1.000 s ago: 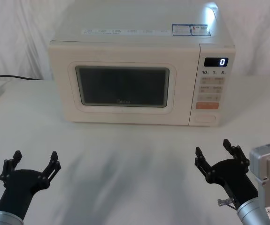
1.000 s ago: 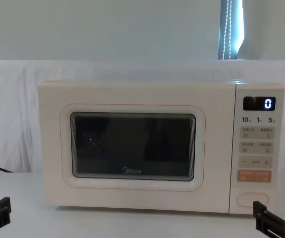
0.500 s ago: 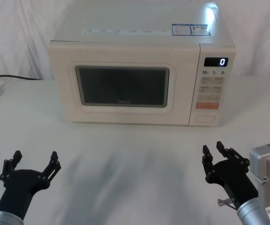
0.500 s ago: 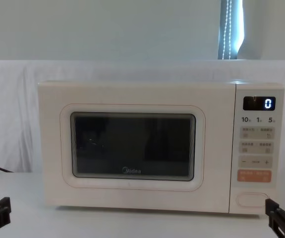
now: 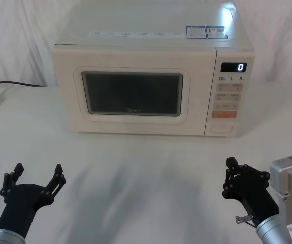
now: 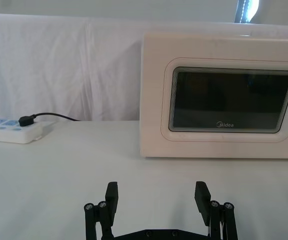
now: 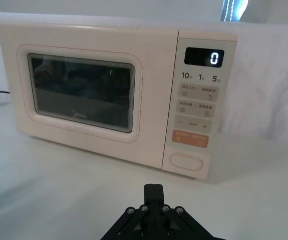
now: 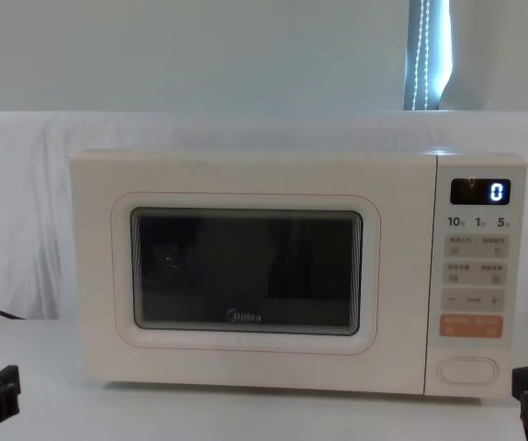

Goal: Press the button to open the microwave door with one hand; close the microwave door with the other hand.

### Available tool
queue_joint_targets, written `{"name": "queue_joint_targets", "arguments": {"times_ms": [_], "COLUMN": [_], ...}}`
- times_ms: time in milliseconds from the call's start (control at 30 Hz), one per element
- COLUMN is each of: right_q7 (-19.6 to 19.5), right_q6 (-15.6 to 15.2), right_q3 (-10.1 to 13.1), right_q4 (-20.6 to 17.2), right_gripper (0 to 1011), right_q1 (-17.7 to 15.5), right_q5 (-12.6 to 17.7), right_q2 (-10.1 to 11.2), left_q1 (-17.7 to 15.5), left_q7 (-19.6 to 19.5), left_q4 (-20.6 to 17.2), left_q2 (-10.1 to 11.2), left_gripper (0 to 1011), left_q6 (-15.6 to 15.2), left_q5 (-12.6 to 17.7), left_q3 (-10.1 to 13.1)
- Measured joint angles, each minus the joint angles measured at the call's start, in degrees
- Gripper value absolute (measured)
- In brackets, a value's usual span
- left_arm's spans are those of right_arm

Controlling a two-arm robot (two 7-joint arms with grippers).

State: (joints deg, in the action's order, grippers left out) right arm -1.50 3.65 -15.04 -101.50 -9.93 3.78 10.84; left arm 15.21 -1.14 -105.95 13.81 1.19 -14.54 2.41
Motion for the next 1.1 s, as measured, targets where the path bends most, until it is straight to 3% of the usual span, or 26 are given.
{"name": "queue_joint_targets", "arguments": {"times_ms": [400,833,1100], "right_q7": [0.01,0.43,1.29], "right_q6": [-0.15,-5.35,-9.26], "right_q3": [0.05,1.60,2.20], "right_q4": [-0.09,-3.25,-2.80], "right_gripper": [0,0,0], "right_q1": [-0.03,-0.14,2.55], "right_q5": [-0.11,-3.77,-6.12], "right_q2": [-0.04,-0.99,-1.94], "left_q1": [0.00,0.00,0.00], "left_q7": [0.00,0.00,0.00], "left_q4": [0.00,0.00,0.00], "left_q2": [0.00,0.00,0.00], "left_gripper": [1005,1005,1005], "left_q6": [0.00,0.00,0.00], "left_q5": [0.00,0.00,0.00], "left_q3": [0.00,0.00,0.00]}}
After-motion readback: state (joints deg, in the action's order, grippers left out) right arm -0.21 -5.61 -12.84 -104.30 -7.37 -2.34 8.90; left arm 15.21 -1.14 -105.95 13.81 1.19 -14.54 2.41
